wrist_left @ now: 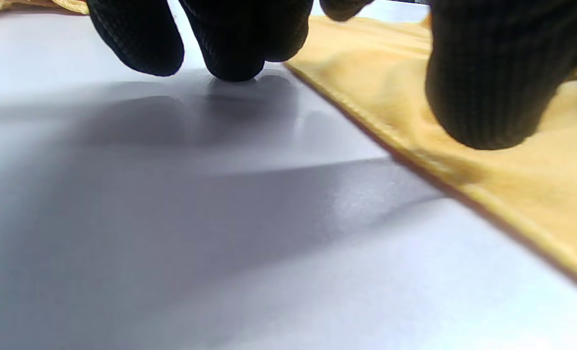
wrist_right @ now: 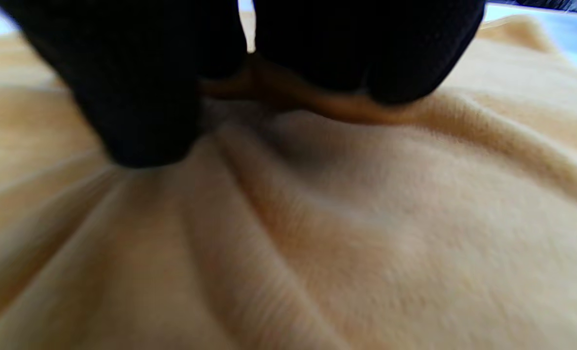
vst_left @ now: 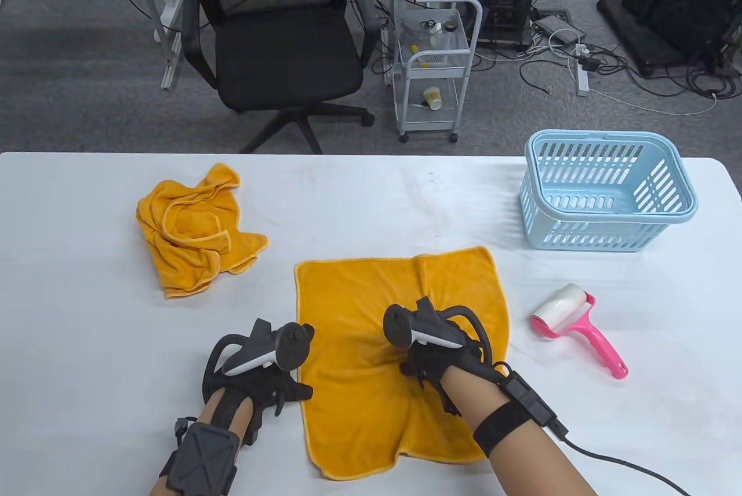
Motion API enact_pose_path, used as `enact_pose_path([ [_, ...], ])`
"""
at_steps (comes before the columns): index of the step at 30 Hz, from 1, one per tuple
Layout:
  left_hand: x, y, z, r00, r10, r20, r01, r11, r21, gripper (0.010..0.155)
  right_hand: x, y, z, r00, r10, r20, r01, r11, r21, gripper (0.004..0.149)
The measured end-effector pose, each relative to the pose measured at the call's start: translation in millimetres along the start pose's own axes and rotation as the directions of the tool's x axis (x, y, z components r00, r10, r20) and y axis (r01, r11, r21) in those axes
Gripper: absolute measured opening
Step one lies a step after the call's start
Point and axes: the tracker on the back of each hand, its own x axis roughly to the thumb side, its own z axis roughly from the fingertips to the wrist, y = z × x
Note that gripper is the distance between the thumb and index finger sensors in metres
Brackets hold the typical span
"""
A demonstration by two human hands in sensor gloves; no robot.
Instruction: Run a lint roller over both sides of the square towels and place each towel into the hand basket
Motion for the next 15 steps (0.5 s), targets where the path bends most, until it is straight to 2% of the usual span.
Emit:
enact_pose_path([
  [1, -0.3, 0.1, 0.1, 1.000, 0.007, 0.000, -0.007, 1.000, 0.002, 0.102, 0.3, 0.9, -0.8, 1.000, 0.004, -0.012, -0.005, 1.000, -0.017, 0.049],
  [4, -0.1, 0.4, 0.2, 1.000, 0.004, 0.002, -0.004, 1.000, 0.001, 0.103, -0.9, -4.5, -2.5, 0.994, 0.091, 0.055, -0.093, 0.995, 0.031, 0.046],
  [6, 0.1, 0.3, -0.1, 1.000, 0.001, 0.003, -0.001, 1.000, -0.002, 0.103, -10.2, -11.1, -0.2, 0.999, 0.021, 0.027, -0.023, 0.997, 0.078, 0.046],
  [8, 0.3, 0.5, -0.2, 1.000, -0.004, 0.002, 0.004, 1.000, -0.004, 0.102, -30.3, -28.1, 4.8, 0.998, -0.055, -0.024, 0.056, 0.996, 0.063, 0.046],
  [11, 0.5, 0.4, -0.2, 1.000, -0.004, 0.001, 0.004, 1.000, -0.004, 0.102, -64.9, -59.4, 15.0, 0.978, -0.184, -0.097, 0.182, 0.983, -0.034, 0.045],
  [12, 0.5, 0.3, -0.1, 1.000, -0.004, 0.001, 0.004, 1.000, -0.005, 0.102, -81.7, -75.3, 21.3, 0.961, -0.247, -0.126, 0.234, 0.967, -0.105, 0.046],
  [15, 0.4, 0.3, 0.0, 1.000, -0.001, 0.000, 0.001, 1.000, -0.005, 0.103, -125.8, -116.8, 39.8, 0.882, -0.438, -0.174, 0.383, 0.881, -0.276, 0.046],
])
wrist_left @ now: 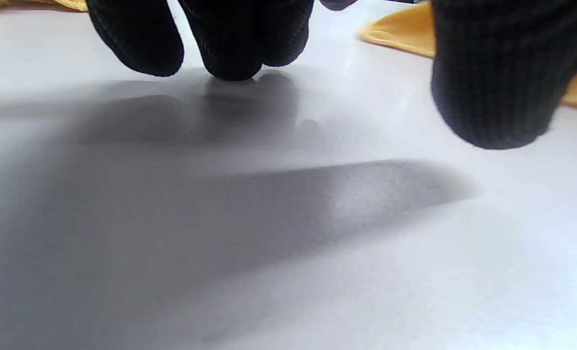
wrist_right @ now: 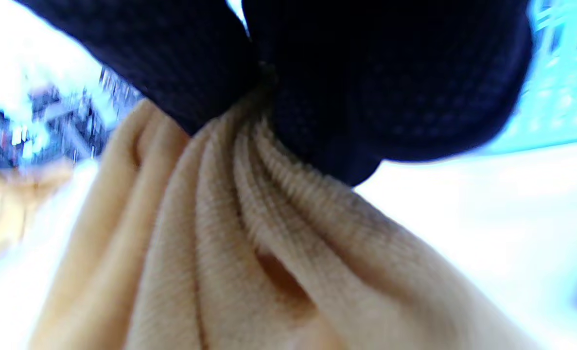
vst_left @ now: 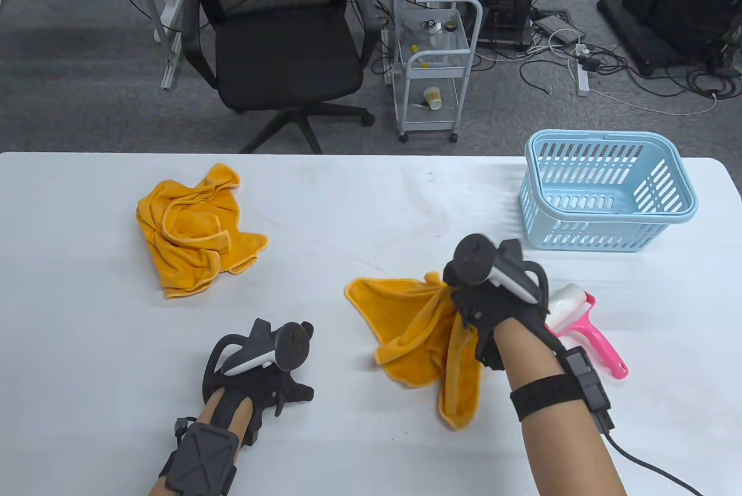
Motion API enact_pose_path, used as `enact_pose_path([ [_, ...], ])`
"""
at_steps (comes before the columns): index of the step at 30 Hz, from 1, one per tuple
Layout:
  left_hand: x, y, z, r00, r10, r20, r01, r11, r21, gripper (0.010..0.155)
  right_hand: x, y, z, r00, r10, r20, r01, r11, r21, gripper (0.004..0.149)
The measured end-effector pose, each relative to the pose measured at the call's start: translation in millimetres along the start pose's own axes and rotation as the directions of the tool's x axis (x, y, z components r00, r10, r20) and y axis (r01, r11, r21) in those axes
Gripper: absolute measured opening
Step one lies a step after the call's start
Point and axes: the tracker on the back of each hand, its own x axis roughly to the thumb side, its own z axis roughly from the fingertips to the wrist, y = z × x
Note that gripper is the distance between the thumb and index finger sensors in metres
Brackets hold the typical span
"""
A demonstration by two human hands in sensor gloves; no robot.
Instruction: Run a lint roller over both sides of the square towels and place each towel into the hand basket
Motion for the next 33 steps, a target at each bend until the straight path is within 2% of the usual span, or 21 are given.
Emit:
enact_pose_path([
  [2, -0.3, -0.2, -0.1, 1.000, 0.005, 0.000, -0.005, 1.000, 0.000, 0.102, -16.3, -39.5, 1.4, 0.987, -0.155, -0.046, 0.146, 0.979, -0.145, 0.043],
  [4, -0.6, -0.1, 0.0, 1.000, 0.008, -0.001, -0.008, 1.000, -0.001, 0.102, -27.9, -66.5, 4.5, 0.958, -0.275, -0.078, 0.244, 0.929, -0.279, 0.040],
  [5, -0.9, -0.2, 0.0, 1.000, 0.012, -0.002, -0.012, 1.000, -0.001, 0.102, -37.8, -85.7, 6.9, 0.916, -0.389, -0.098, 0.324, 0.862, -0.391, 0.039],
  [7, -1.7, -0.3, 0.2, 1.000, 0.019, -0.002, -0.019, 1.000, -0.002, 0.102, -51.1, -109.0, 9.7, 0.821, -0.564, -0.086, 0.452, 0.736, -0.504, 0.041],
  [10, -3.3, -0.4, 0.4, 0.999, 0.035, 0.001, -0.035, 0.999, -0.002, 0.101, -65.7, -132.9, 9.3, 0.718, -0.696, -0.011, 0.572, 0.599, -0.561, 0.047],
  [12, -4.7, -0.3, 0.4, 0.999, 0.044, 0.003, -0.044, 0.999, -0.003, 0.100, -79.5, -150.2, 2.8, 0.656, -0.752, 0.069, 0.657, 0.523, -0.543, 0.056],
  [15, -6.1, -0.4, 0.9, 0.998, 0.056, 0.005, -0.056, 0.998, -0.003, 0.100, -94.8, -160.1, -8.2, 0.600, -0.786, 0.147, 0.726, 0.458, -0.513, 0.065],
  [20, -6.9, -0.3, 1.0, 0.998, 0.064, 0.005, -0.064, 0.998, -0.005, 0.099, -126.8, -155.0, -34.6, 0.560, -0.809, 0.178, 0.771, 0.430, -0.471, 0.075],
  [21, -6.9, -0.2, 1.0, 0.998, 0.062, 0.005, -0.062, 0.998, -0.006, 0.099, -138.7, -148.8, -43.7, 0.542, -0.823, 0.169, 0.793, 0.434, -0.428, 0.076],
  [25, -6.9, -0.2, 0.9, 0.998, 0.061, 0.005, -0.060, 0.998, -0.008, 0.098, -168.7, -122.0, -59.0, 0.518, -0.851, 0.087, 0.812, 0.457, -0.363, 0.078],
  [26, -6.9, -0.1, 0.8, 0.998, 0.061, 0.005, -0.061, 0.998, -0.009, 0.098, -175.5, -113.2, -60.8, 0.482, -0.873, 0.071, 0.834, 0.433, -0.342, 0.076],
  [27, -7.0, 0.0, 0.8, 0.998, 0.061, 0.004, -0.061, 0.998, -0.009, 0.098, -177.3, -110.7, -60.4, 0.478, -0.875, 0.072, 0.836, 0.428, -0.344, 0.077],
  [29, -6.8, -0.1, 0.7, 0.998, 0.059, 0.003, -0.059, 0.998, -0.009, 0.098, -183.9, -103.3, -57.9, 0.509, -0.859, 0.045, 0.805, 0.457, -0.379, 0.077],
  [30, -6.9, -0.1, 0.7, 0.998, 0.059, 0.003, -0.059, 0.998, -0.009, 0.097, -184.6, -101.1, -55.8, 0.538, -0.842, 0.039, 0.793, 0.490, -0.362, 0.078],
  [33, -6.5, -0.2, 0.6, 0.998, 0.055, 0.002, -0.055, 0.998, -0.009, 0.097, -179.0, -100.8, -48.0, 0.563, -0.826, 0.038, 0.785, 0.519, -0.337, 0.078],
])
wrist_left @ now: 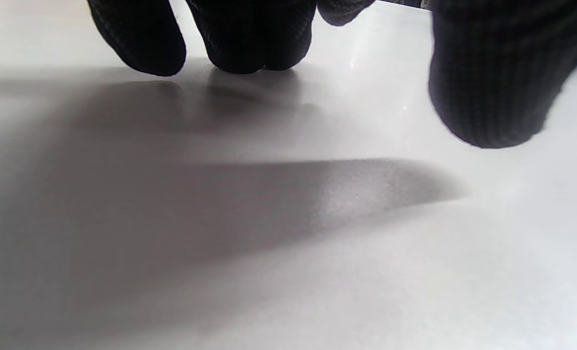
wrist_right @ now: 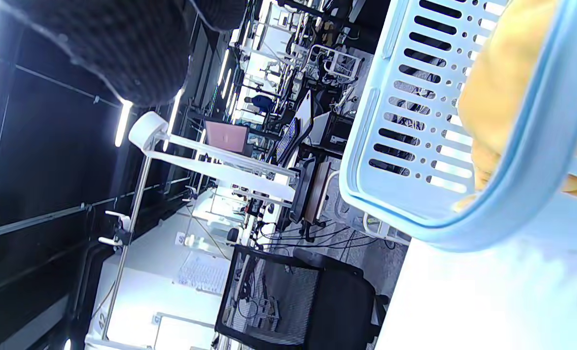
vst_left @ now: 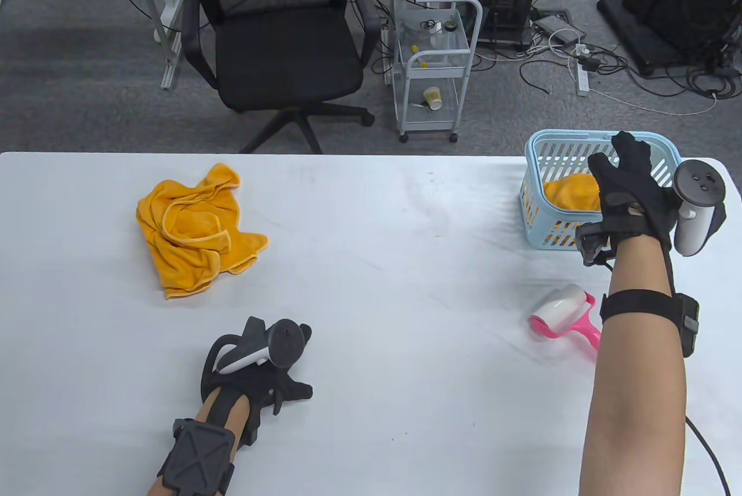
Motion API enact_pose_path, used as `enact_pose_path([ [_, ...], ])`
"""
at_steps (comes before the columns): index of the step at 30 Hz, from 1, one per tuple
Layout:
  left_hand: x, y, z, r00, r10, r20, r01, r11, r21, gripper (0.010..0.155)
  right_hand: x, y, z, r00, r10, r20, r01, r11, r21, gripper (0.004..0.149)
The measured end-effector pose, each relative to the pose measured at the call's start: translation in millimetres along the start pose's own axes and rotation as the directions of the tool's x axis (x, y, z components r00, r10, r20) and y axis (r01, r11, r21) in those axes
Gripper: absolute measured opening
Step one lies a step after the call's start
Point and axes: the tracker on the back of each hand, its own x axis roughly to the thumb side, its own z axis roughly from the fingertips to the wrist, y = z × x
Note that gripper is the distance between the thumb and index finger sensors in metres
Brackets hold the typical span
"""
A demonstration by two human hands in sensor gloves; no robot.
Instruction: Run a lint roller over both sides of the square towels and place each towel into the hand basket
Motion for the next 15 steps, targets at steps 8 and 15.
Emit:
enact_pose_path([
  [8, 1.4, 0.0, -0.6, 1.000, -0.015, -0.003, 0.015, 1.000, 0.002, 0.096, 17.7, 36.5, 52.7, 0.990, 0.118, 0.083, -0.125, 0.988, 0.086, 0.079],
  [15, 1.4, -0.2, -0.7, 1.000, -0.008, -0.004, 0.008, 1.000, 0.006, 0.095, 9.5, 72.6, 109.2, 0.891, 0.412, 0.193, -0.424, 0.906, 0.023, 0.076],
])
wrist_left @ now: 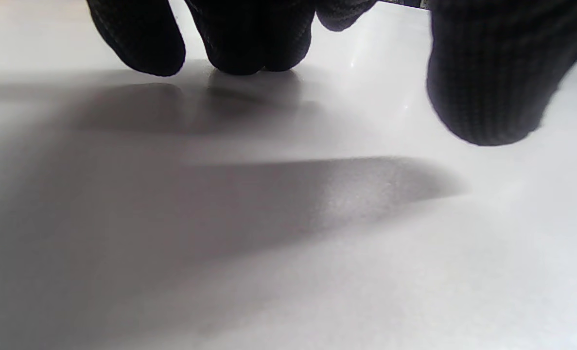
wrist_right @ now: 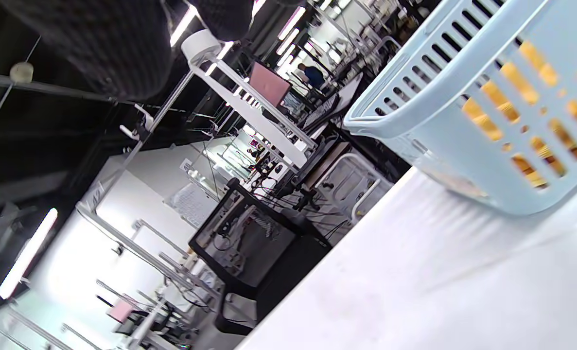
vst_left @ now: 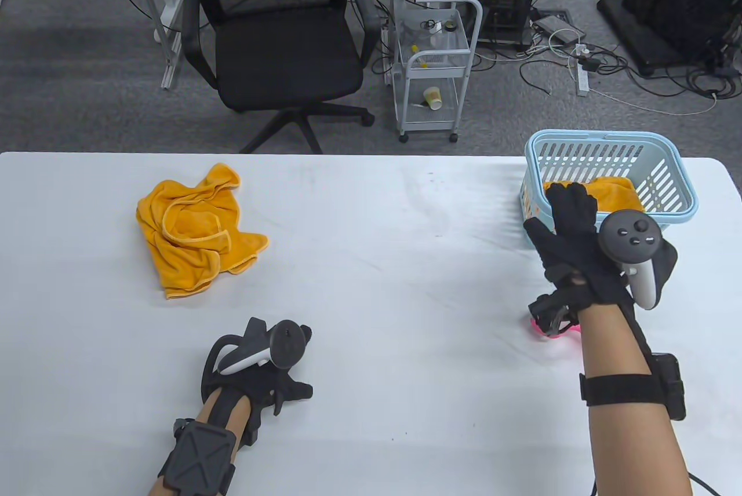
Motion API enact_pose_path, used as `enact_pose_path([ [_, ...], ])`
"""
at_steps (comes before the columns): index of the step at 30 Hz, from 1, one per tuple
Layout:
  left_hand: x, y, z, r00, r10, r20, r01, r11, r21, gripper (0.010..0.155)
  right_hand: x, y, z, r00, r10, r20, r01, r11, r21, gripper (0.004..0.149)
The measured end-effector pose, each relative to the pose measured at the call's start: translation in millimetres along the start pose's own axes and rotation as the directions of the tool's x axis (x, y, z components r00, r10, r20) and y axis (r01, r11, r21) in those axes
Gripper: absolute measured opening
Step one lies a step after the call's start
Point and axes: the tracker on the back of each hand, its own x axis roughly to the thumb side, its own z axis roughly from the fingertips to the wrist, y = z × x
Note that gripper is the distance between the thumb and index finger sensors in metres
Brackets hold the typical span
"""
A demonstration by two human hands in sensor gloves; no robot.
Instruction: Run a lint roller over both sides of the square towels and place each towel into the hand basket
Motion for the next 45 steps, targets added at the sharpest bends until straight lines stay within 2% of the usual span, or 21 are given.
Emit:
enact_pose_path([
  [9, 0.0, 0.0, -0.1, 1.000, 0.008, -0.008, -0.008, 1.000, 0.006, 0.094, -17.8, 59.1, 64.0, 0.979, 0.192, 0.062, -0.193, 0.981, 0.014, 0.070],
  [16, 1.0, 1.3, -0.3, 1.000, -0.007, -0.021, 0.007, 1.000, 0.018, 0.090, -35.0, 79.6, 74.0, 0.964, 0.252, 0.082, -0.253, 0.967, 0.004, 0.070],
  [19, -5.9, 10.2, 3.3, 0.998, 0.037, -0.042, -0.033, 0.995, 0.097, 0.081, -38.2, 86.0, 74.6, 0.961, 0.261, 0.095, -0.265, 0.964, 0.031, 0.070],
  [22, -29.1, 32.1, 9.6, 0.978, 0.086, -0.188, -0.041, 0.973, 0.227, 0.073, -37.2, 93.4, 76.7, 0.947, 0.297, 0.123, -0.305, 0.951, 0.051, 0.070],
  [24, -47.4, 43.7, 10.8, 0.953, 0.117, -0.279, -0.042, 0.965, 0.260, 0.072, -35.8, 96.6, 77.7, 0.939, 0.315, 0.140, -0.326, 0.943, 0.061, 0.071],
  [26, -76.3, 59.4, 9.6, 0.902, 0.166, -0.399, -0.046, 0.955, 0.293, 0.071, -34.0, 99.5, 79.0, 0.932, 0.329, 0.154, -0.341, 0.938, 0.064, 0.071],
  [30, -115.4, 72.2, -0.2, 0.824, 0.261, -0.502, -0.068, 0.926, 0.370, 0.073, -34.4, 99.9, 79.6, 0.934, 0.325, 0.152, -0.339, 0.938, 0.076, 0.071],
  [35, -148.2, 68.3, -26.8, 0.768, 0.257, -0.587, -0.042, 0.934, 0.354, 0.081, -36.6, 99.8, 78.9, 0.935, 0.326, 0.143, -0.340, 0.936, 0.089, 0.071],
  [41, -168.1, 60.1, -49.9, 0.725, 0.224, -0.652, -0.004, 0.947, 0.322, 0.087, -36.0, 101.6, 79.4, 0.927, 0.346, 0.146, -0.361, 0.927, 0.097, 0.072],
  [43, -172.4, 59.4, -53.8, 0.716, 0.213, -0.665, 0.007, 0.950, 0.312, 0.083, -36.7, 101.6, 79.2, 0.926, 0.349, 0.143, -0.365, 0.926, 0.102, 0.073],
  [45, -174.8, 60.9, -54.3, 0.708, 0.237, -0.665, 0.009, 0.939, 0.345, 0.069, -37.6, 101.1, 78.8, 0.928, 0.346, 0.137, -0.361, 0.927, 0.105, 0.072],
])
